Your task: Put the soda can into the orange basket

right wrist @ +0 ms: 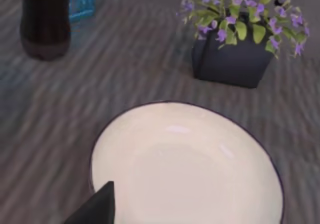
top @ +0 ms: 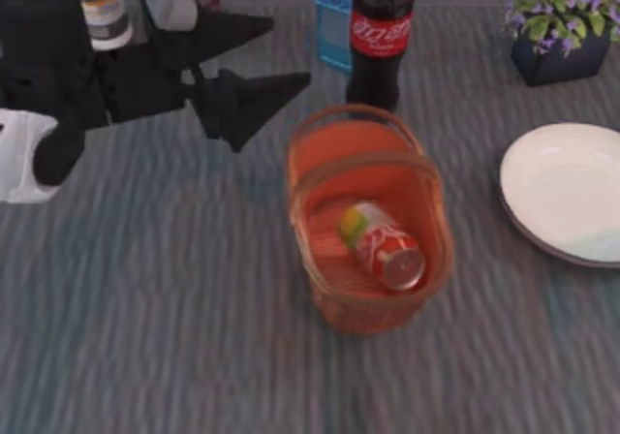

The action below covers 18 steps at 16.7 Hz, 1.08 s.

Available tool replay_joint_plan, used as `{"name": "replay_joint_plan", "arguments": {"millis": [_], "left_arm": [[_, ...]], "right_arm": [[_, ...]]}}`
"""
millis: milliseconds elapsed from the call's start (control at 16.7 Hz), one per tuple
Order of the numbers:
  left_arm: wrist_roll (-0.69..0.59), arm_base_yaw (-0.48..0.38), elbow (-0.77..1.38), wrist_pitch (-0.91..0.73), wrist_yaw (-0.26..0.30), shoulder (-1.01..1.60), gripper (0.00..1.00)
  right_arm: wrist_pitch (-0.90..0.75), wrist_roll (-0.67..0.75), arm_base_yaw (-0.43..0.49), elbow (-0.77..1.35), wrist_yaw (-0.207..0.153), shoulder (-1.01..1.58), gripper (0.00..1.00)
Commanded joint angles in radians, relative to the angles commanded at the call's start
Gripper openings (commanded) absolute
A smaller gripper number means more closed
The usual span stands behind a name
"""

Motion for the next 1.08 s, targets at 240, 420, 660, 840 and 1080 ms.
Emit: {"name": "replay_joint_plan", "arguments": {"millis": [240, 420, 660, 840, 1080], "left_arm": [[-0.029, 0.066, -0.193, -0.181, -0.222, -0.391, 1.00], [-0.034, 0.115, -0.348, -0.319, -0.399, -0.714, 1.00], [-0.021, 0.173, -0.557, -0.494, -0.626, -1.158, 1.00], [-0.002, 0.208, -0.705, -0.612, -0.778, -1.458, 1.00], [0.024, 0.240, -0.860, -0.732, -0.930, -1.731, 1.00]], "right_arm": [[-0.298, -0.182, 0.121, 0.438, 0.001, 0.432, 1.00], [-0.536, -0.326, 0.216, 0.798, 0.000, 0.786, 1.00], [-0.838, -0.508, 0.338, 1.257, -0.001, 1.237, 1.00], [-1.026, -0.626, 0.416, 1.547, 0.000, 1.519, 1.00], [-1.201, -0.740, 0.491, 1.824, 0.005, 1.770, 1.00]]}}
